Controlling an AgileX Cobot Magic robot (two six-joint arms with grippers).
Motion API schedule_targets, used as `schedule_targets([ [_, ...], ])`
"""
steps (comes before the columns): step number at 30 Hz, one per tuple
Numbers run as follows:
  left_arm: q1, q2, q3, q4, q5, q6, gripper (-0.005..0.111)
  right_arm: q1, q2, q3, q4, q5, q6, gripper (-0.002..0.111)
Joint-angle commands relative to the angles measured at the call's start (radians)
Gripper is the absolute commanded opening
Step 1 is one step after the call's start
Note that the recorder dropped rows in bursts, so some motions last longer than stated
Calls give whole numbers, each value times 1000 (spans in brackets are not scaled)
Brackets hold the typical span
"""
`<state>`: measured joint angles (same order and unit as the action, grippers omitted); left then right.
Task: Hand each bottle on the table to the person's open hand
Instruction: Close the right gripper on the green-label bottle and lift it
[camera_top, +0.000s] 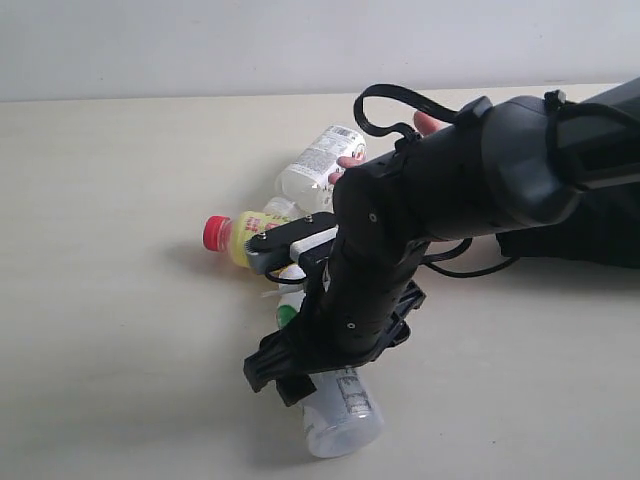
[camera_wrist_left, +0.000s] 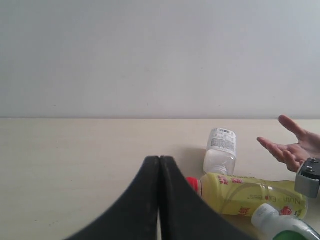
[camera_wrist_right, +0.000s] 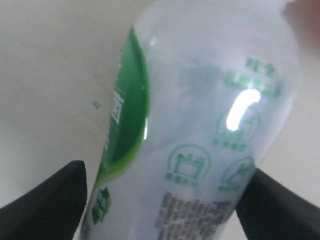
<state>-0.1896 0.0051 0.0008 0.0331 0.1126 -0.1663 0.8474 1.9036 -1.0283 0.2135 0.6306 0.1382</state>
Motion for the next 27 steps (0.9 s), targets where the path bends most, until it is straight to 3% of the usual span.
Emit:
schedule_targets([
  [1, 5, -5, -1, 4, -9, 3, 0, 2, -1, -7, -4, -13, 4, 70],
  [9, 5, -5, -1, 4, -9, 3, 0, 2, -1, -7, -4, 34, 6, 23],
  [14, 5, -5, -1, 4, -9, 3, 0, 2, -20, -7, -4, 52, 6, 2],
  [27, 5, -5, -1, 4, -9, 3, 0, 2, -202, -7, 20, 182, 2, 0],
])
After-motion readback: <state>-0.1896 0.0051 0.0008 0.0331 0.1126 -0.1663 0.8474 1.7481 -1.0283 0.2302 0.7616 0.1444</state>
